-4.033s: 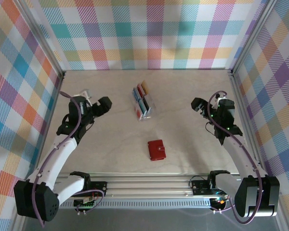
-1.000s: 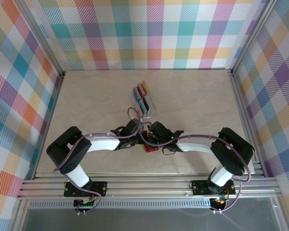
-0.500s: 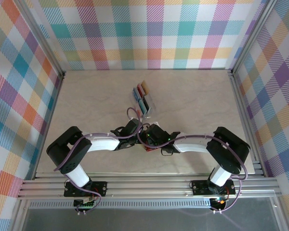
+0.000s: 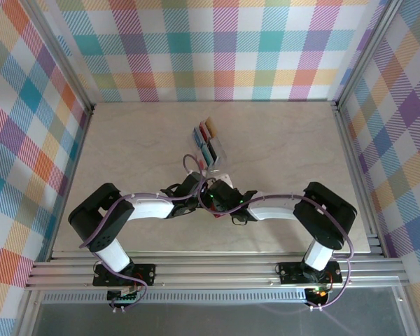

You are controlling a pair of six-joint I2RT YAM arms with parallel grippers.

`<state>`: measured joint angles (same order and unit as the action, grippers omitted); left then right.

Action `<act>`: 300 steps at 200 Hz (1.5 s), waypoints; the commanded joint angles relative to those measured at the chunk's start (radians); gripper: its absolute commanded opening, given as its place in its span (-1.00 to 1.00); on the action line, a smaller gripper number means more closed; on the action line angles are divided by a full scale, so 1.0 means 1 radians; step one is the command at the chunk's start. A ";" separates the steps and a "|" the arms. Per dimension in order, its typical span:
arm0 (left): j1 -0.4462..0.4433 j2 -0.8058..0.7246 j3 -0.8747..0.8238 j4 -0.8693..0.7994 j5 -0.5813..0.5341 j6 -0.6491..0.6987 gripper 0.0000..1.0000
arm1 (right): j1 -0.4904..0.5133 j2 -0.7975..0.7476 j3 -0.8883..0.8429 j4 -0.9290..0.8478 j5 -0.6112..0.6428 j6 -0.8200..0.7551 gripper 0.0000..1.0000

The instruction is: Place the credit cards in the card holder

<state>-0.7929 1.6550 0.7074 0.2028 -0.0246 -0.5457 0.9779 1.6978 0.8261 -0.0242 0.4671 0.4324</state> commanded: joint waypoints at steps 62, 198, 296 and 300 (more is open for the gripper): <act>-0.004 0.084 -0.007 -0.082 -0.113 0.033 -0.99 | 0.007 -0.107 -0.049 -0.102 -0.068 0.003 -1.00; -0.004 0.068 -0.035 -0.034 -0.019 0.084 -1.00 | -0.151 -0.193 -0.150 -0.106 0.076 0.143 -0.06; -0.003 0.040 -0.056 -0.026 -0.008 0.085 -1.00 | -0.028 -0.228 -0.047 -0.012 -0.297 0.056 -0.89; -0.004 0.040 -0.056 -0.025 -0.006 0.085 -1.00 | -0.032 -0.213 -0.044 -0.006 -0.306 0.059 -0.89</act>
<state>-0.8017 1.6783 0.6941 0.2665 -0.0608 -0.4767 0.9600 1.4033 0.7444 -0.0853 0.3080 0.5003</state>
